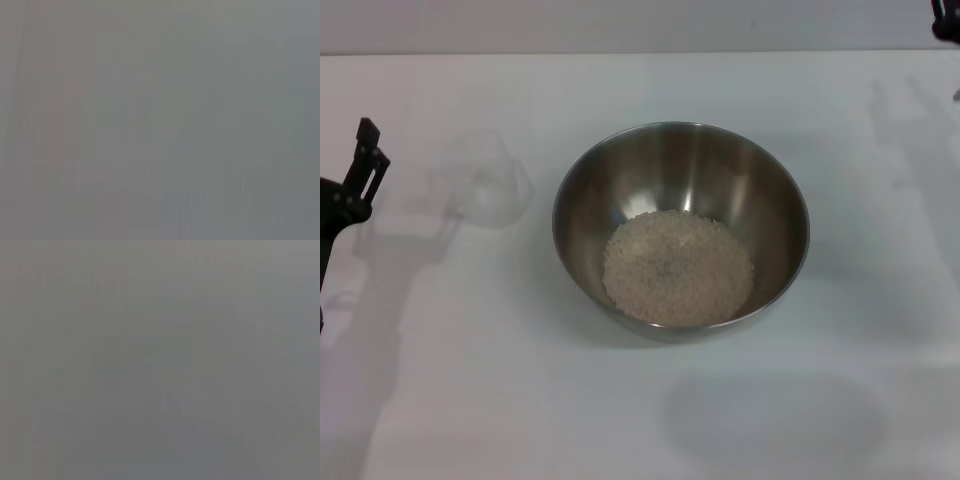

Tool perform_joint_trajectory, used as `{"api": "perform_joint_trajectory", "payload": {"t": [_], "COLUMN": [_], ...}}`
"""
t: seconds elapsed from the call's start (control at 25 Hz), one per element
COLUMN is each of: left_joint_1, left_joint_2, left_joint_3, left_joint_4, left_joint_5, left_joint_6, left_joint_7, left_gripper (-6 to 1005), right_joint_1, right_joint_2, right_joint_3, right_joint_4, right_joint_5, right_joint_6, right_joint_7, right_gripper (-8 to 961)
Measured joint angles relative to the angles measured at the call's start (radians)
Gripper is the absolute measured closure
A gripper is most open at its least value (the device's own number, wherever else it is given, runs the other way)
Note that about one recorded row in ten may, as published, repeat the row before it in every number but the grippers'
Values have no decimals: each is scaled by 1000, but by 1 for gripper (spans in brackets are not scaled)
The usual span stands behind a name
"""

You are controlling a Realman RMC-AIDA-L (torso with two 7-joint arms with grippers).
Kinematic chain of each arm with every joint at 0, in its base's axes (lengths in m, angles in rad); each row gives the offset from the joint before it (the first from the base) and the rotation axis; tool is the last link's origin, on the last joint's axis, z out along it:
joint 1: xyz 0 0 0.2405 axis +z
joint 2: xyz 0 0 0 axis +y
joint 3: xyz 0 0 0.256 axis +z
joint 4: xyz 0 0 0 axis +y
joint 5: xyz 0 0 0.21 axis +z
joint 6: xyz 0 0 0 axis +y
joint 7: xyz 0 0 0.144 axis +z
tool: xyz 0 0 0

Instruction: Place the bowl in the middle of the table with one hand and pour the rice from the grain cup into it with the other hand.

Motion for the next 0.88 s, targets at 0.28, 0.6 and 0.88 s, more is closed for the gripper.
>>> {"api": "perform_joint_trajectory", "payload": {"t": [0.28, 0.6, 0.88], "left_joint_1": [-54, -57, -45], "left_joint_2": [0, -7, -7], "left_joint_3": [-20, -87, -98], "left_joint_4": [40, 36, 15], "left_joint_5": [-1, -39, -79], "left_joint_6": [-9, -58, -49], "left_joint_7": [-5, -6, -6], "left_gripper": [140, 140, 140], "right_joint_1": [-53, -54, -52], "right_joint_2": [4, 4, 4], "right_joint_3": [-11, -3, 4], "right_joint_4": [2, 13, 12], "right_joint_5": [6, 7, 31], "right_joint_6": [-3, 4, -4], "right_joint_7": [4, -10, -61], "right_gripper": [358, 222, 222]}}
